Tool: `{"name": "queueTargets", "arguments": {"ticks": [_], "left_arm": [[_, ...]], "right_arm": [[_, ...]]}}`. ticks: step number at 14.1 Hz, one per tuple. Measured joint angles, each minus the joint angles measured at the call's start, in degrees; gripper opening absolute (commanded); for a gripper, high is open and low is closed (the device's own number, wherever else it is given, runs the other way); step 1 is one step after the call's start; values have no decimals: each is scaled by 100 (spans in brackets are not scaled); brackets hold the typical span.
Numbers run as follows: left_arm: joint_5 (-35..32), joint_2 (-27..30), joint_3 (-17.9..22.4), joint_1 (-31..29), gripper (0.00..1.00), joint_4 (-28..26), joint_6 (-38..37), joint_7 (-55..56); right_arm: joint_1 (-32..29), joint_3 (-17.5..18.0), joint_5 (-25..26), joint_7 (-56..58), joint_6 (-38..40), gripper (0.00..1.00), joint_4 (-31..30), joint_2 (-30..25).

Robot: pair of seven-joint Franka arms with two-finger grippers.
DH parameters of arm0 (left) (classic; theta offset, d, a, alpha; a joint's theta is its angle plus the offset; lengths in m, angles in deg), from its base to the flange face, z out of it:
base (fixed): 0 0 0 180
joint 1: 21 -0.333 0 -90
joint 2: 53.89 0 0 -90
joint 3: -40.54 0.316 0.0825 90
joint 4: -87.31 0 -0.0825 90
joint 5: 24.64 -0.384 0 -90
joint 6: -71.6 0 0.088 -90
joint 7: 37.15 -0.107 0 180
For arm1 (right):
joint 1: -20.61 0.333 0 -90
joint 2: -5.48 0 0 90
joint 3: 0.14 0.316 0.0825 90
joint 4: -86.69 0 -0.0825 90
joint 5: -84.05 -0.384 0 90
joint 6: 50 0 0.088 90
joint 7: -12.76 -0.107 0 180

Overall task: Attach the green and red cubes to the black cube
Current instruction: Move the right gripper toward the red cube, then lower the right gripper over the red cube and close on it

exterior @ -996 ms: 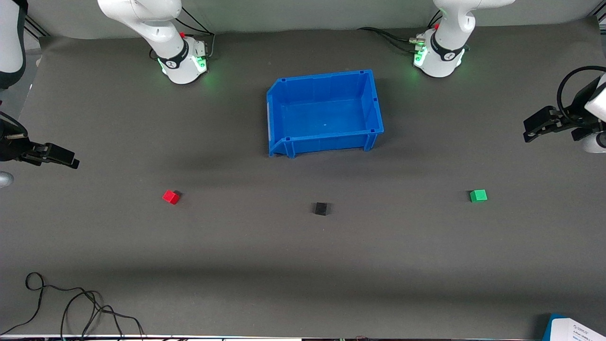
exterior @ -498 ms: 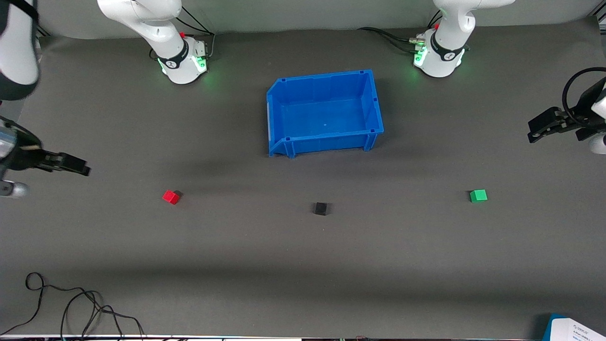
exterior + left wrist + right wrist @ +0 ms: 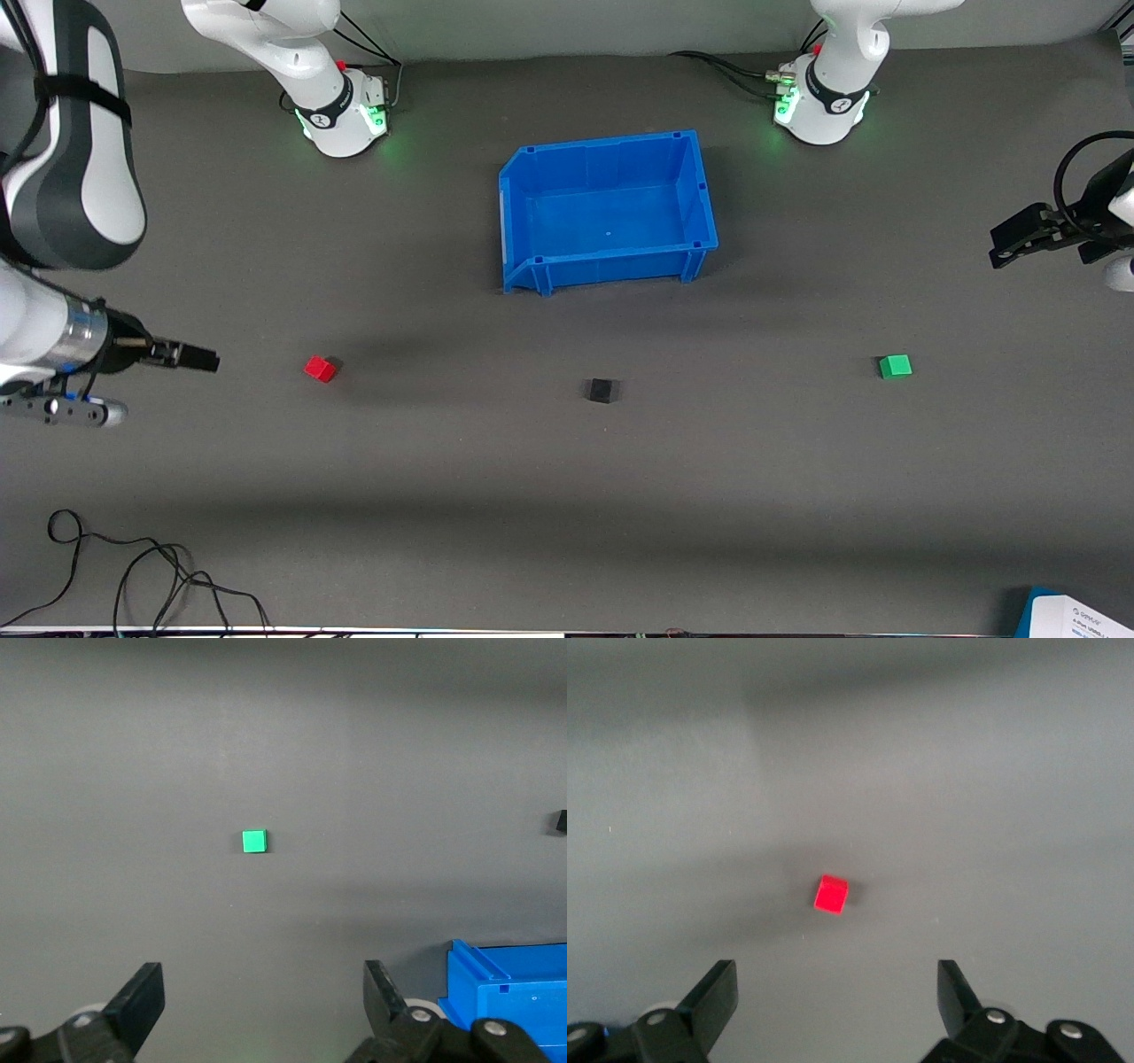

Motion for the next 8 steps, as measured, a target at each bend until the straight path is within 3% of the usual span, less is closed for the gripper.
{"name": "queueTargets", "arguments": {"ticks": [4, 8], "left_arm": [[0, -2, 6, 0, 100, -2, 0, -1], [0, -5, 12, -4, 100, -4, 0, -2]], "right_arm": [[7, 10, 0, 0, -44, 99, 16, 433], [117, 21, -1, 1, -797, 99, -726, 654]]}}
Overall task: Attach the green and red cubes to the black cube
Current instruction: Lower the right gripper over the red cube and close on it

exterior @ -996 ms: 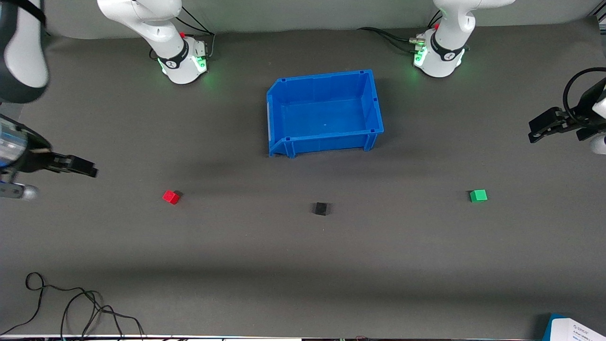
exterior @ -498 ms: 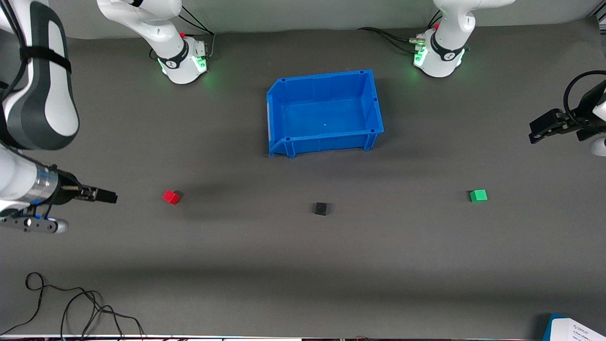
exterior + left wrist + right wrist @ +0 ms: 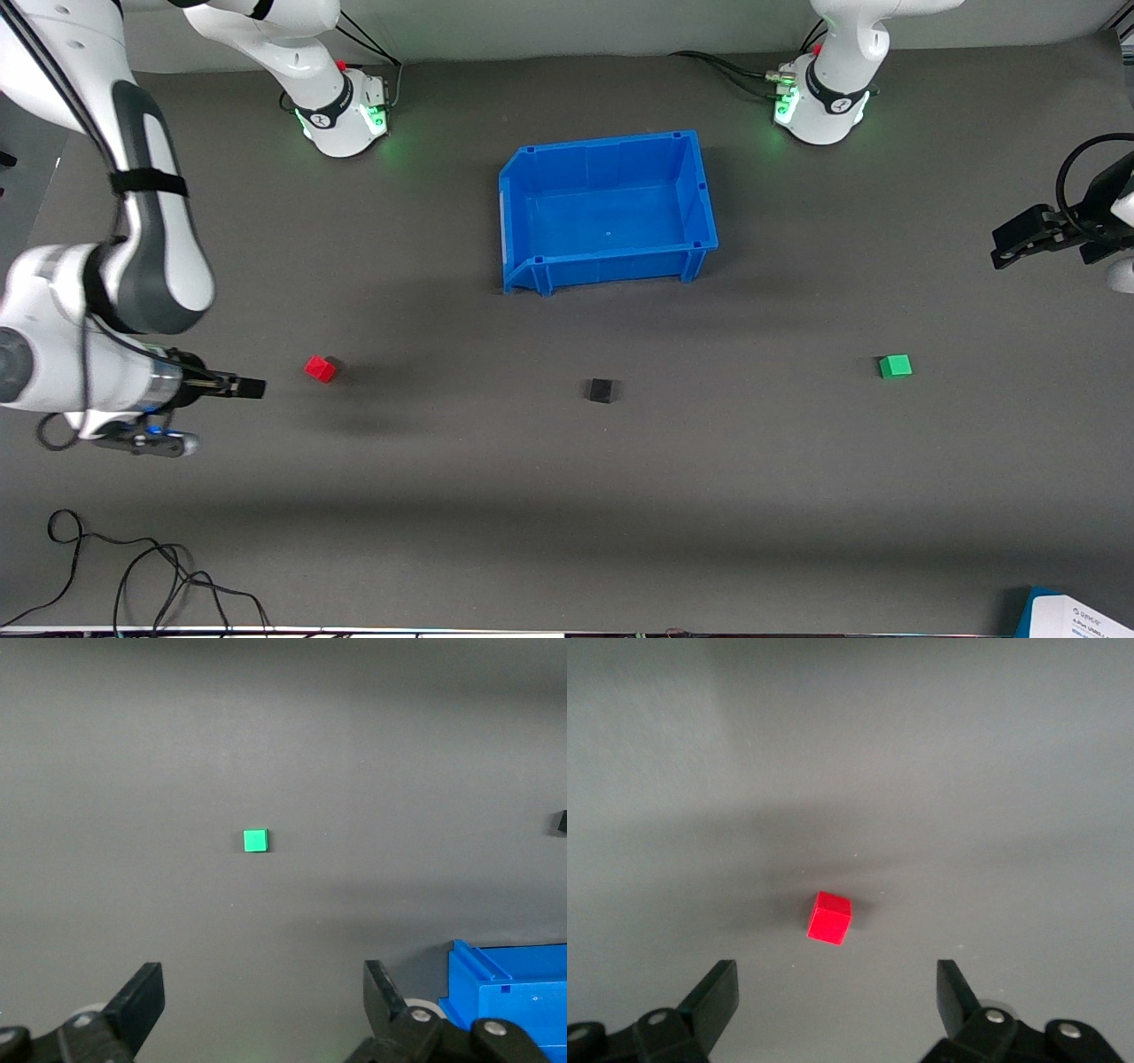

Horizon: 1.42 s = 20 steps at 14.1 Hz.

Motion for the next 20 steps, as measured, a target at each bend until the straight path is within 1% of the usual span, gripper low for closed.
{"name": "queueTargets", "arguments": {"ticks": [1, 4, 6, 7, 9, 10, 13, 15, 16, 17, 18, 20], "left_arm": [[0, -1, 0, 0, 100, 0, 0, 0], [0, -1, 2, -2, 100, -1, 0, 0], [0, -1, 2, -4, 100, -1, 0, 0], [0, -1, 3, -5, 100, -1, 0, 0], [0, -1, 3, -8, 100, 0, 0, 0], [0, -2, 3, -10, 100, -1, 0, 0], [0, -4, 8, -15, 100, -1, 0, 0], [0, -8, 12, -19, 100, -2, 0, 0], [0, -9, 13, -23, 100, -2, 0, 0], [0, -11, 16, -37, 100, -2, 0, 0], [0, -15, 22, -61, 100, -4, 0, 0], [0, -30, 33, -99, 100, -10, 0, 0]], "right_arm": [[56, 3, 0, -6, -70, 99, -87, 92], [95, -1, -12, -46, -603, 98, -313, 443], [94, -4, -38, -341, -693, 98, -444, 603], [94, -4, -46, -552, -693, 95, -520, 632], [92, -4, -85, -848, -701, 94, -711, 639], [86, -7, -138, -898, -737, 89, -804, 648], [66, -26, -432, -1002, -947, 89, -1011, 748], [67, -41, -531, -1034, -1143, 88, -1061, 801], [66, -57, -551, -1041, -1177, 86, -1061, 816], [66, -64, -561, -1042, -1221, 81, -1063, 837], [66, -64, -563, -1045, -1249, 78, -1066, 862], [66, -66, -564, -1049, -1259, 68, -1069, 916]]}}
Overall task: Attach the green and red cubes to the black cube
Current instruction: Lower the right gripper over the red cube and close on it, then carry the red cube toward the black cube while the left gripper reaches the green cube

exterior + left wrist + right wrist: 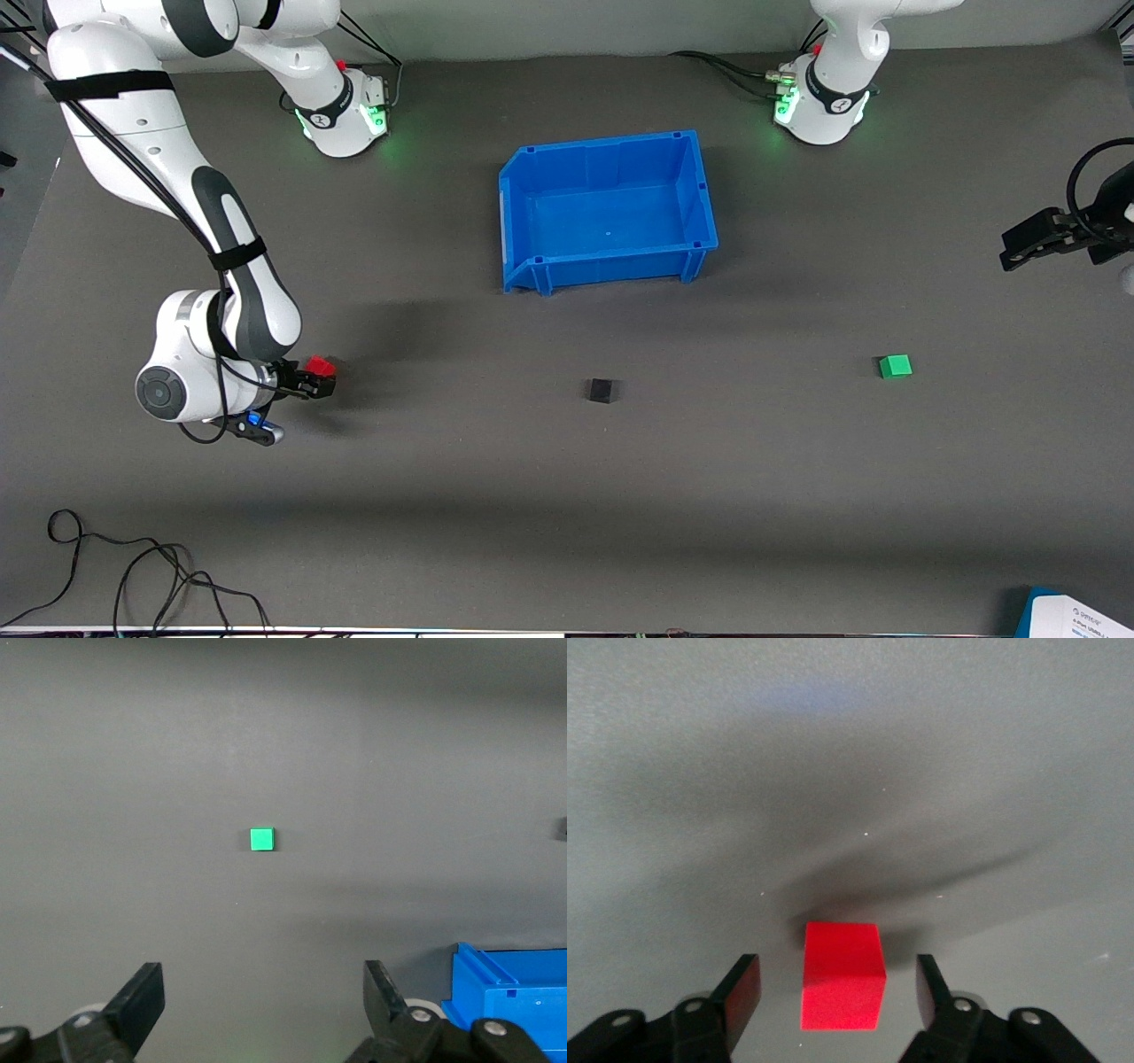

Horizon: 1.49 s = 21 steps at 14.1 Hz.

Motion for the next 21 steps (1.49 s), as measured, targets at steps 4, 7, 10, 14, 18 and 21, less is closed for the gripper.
{"name": "queueTargets", "arguments": {"ticks": [4, 7, 10, 14, 18, 21], "left_arm": [[-4, -37, 29, -113, 100, -4, 1, 8], [69, -79, 69, -274, 100, -50, 7, 588], [229, -191, 93, -441, 100, -75, 21, 2194], [242, -473, 97, -543, 100, -83, 177, 4623], [247, -640, 108, -792, 100, -166, 198, 6245], [247, -957, 105, -850, 100, -470, 615, 7228]], "right_arm": [[1, -1, 0, -2, -5, 57, -12, 50], [-2, -10, 0, -3, -45, 55, -7, 57], [-2, -12, 0, -3, -76, 29, -5, 59], [3, -10, 0, -3, -83, 19, 14, 70], [3, -6, -10, -96, -36, 17, 267, 57], [98, 69, -23, -885, 294, 16, 733, 53]]}}
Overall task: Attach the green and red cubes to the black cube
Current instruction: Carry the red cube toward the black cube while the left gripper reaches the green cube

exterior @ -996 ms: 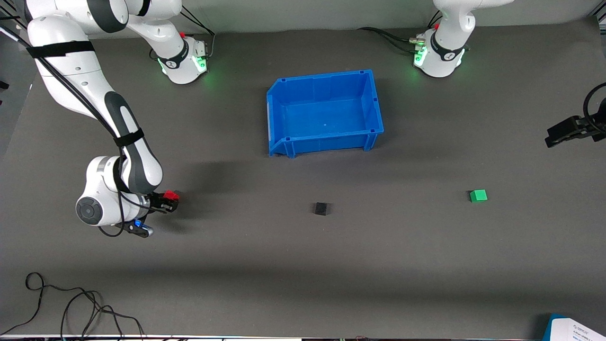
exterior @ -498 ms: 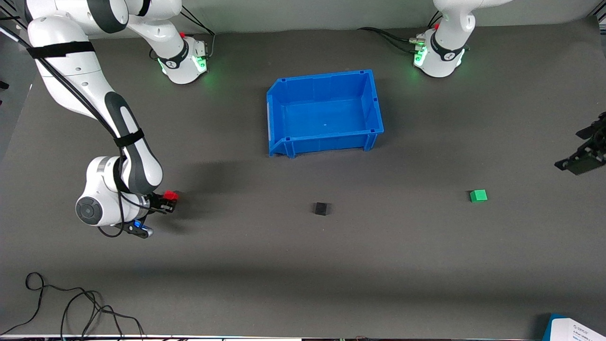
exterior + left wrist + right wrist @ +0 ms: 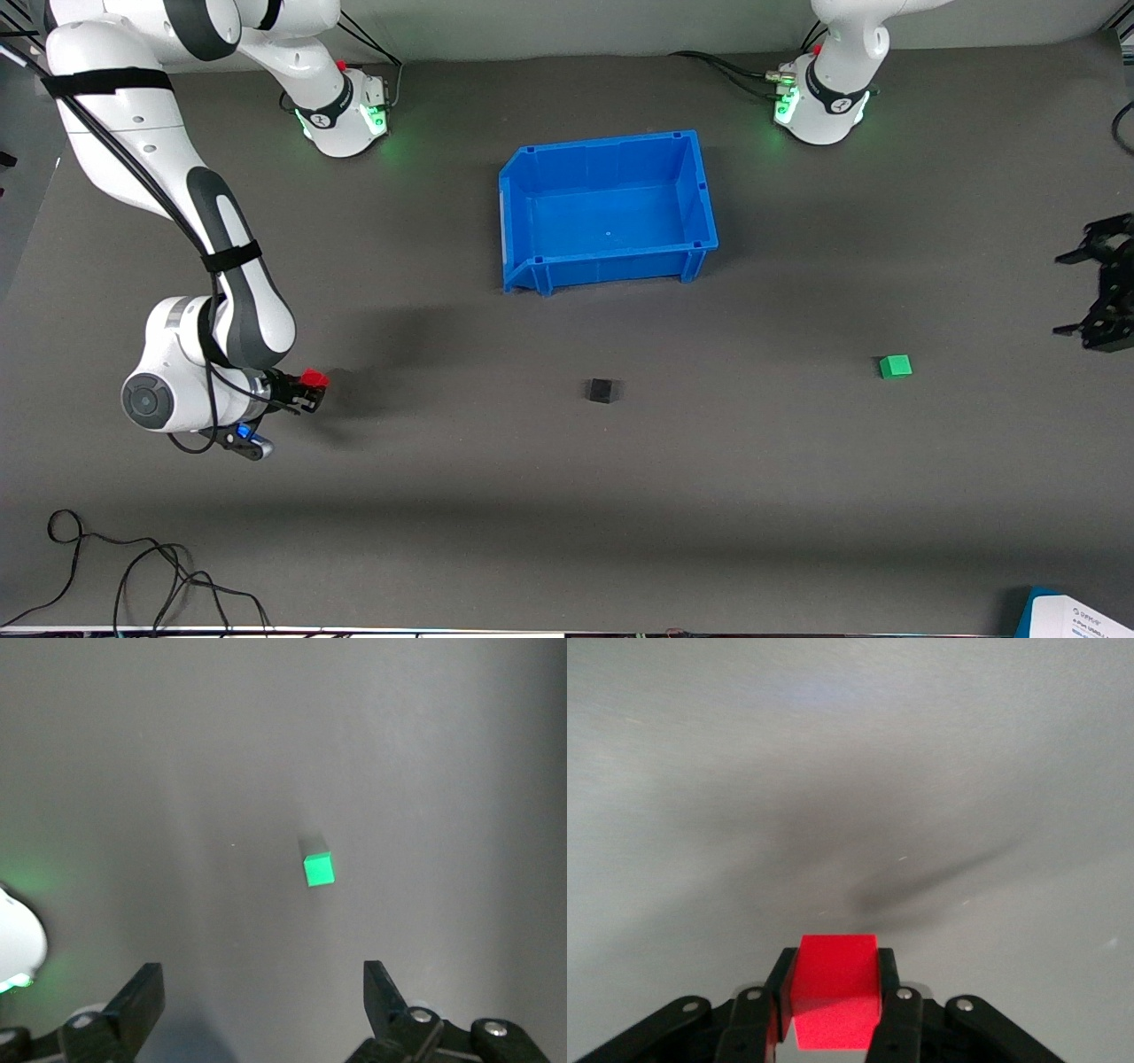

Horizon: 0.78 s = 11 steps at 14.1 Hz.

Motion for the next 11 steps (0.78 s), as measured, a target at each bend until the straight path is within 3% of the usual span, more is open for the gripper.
{"name": "queueTargets", "arguments": {"ticks": [2, 6, 11], "left_arm": [[0, -291, -24, 8, 100, -152, 494, 521], [0, -390, -33, 10, 100, -945, 1540, 1070], [0, -516, -19, 1, 98, -1759, 2693, 1684]], "right_arm": [[213, 30, -205, -520, 91, 16, 337, 34], [329, 80, -1280, -1035, 165, 16, 820, 362], [1170, 142, -1448, -3657, 137, 14, 1420, 732]]}}
